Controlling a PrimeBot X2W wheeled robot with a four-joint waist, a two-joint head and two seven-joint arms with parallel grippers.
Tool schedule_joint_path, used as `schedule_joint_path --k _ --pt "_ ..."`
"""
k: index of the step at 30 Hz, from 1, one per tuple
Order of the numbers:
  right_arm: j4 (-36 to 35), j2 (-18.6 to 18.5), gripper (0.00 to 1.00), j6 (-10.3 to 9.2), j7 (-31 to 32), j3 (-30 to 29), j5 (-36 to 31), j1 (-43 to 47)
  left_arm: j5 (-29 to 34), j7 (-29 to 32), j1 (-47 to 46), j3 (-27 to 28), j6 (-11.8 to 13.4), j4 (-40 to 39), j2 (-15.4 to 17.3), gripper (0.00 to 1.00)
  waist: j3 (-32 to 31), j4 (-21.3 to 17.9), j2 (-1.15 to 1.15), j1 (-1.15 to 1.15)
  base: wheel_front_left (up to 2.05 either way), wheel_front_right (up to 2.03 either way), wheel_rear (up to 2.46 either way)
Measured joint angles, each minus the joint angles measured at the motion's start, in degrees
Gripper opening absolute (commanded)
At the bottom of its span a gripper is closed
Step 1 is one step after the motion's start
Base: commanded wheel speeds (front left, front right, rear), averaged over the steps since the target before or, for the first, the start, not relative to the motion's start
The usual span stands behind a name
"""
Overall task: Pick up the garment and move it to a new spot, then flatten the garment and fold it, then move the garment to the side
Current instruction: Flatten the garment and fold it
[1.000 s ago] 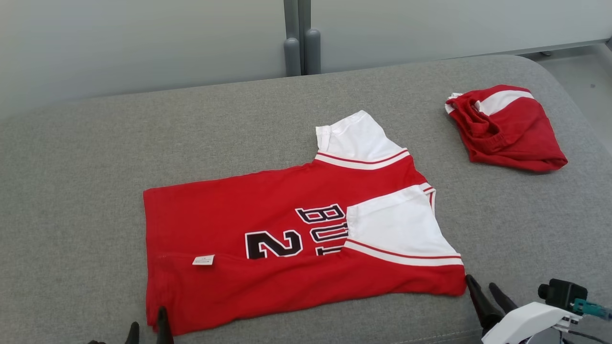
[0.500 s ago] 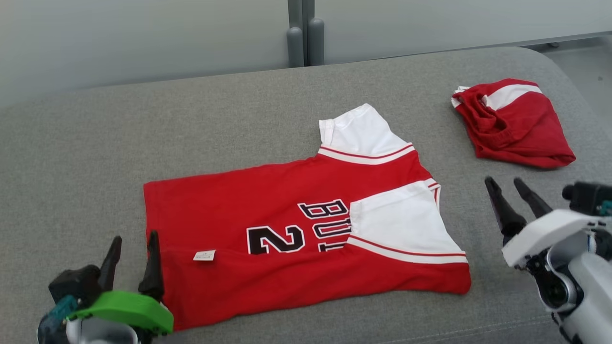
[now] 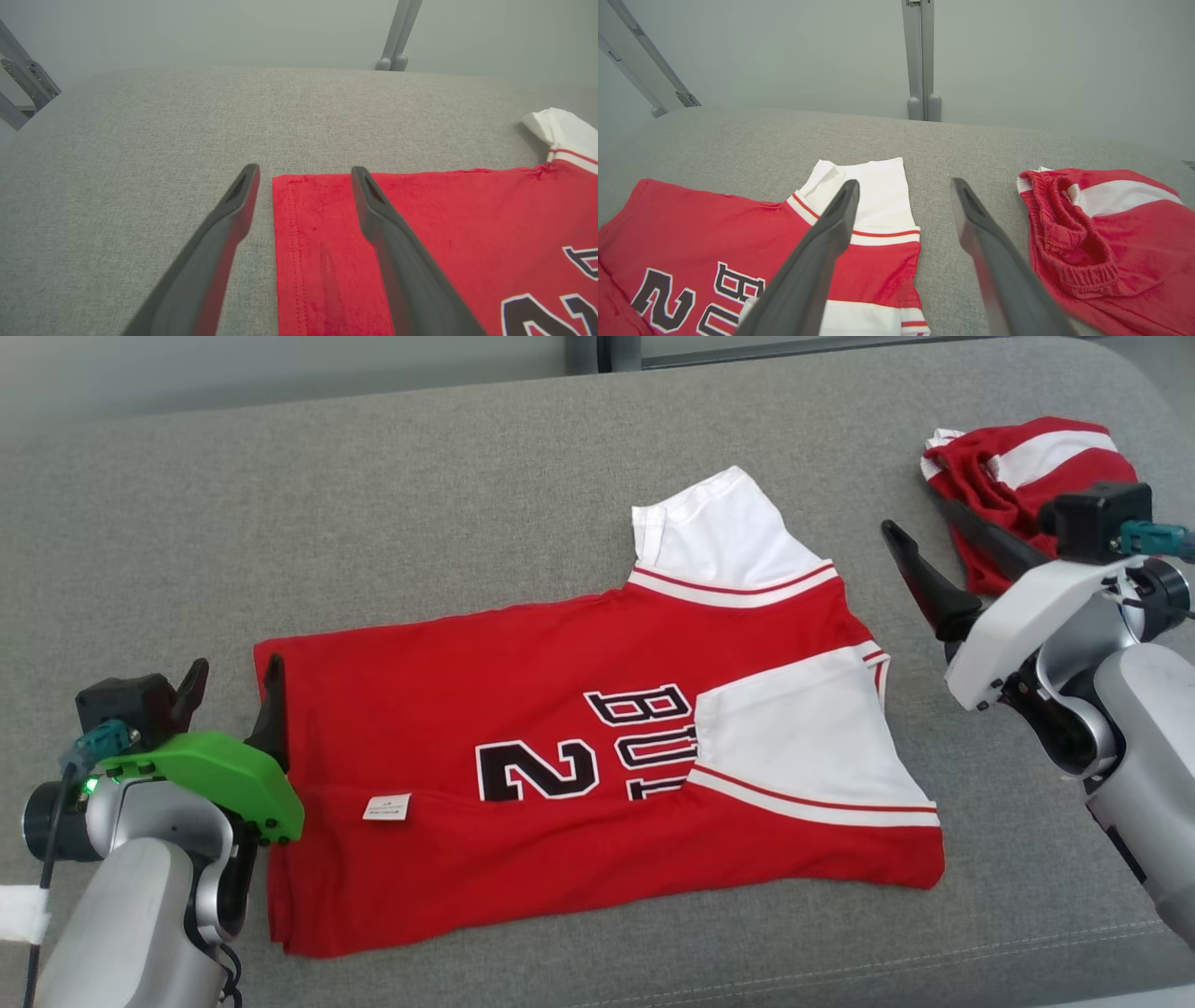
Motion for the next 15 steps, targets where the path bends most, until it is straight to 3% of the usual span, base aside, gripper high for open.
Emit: schedule_joint_path --k 15 --pt "2.16 2.35 1.0 1.56 1.82 1.55 -0.41 -6.07 -0.07 6.42 -9.11 0.21 0.0 7.43 1.07 1.0 8.19 -1.33 0.0 0.0 0.0 0.0 0.0"
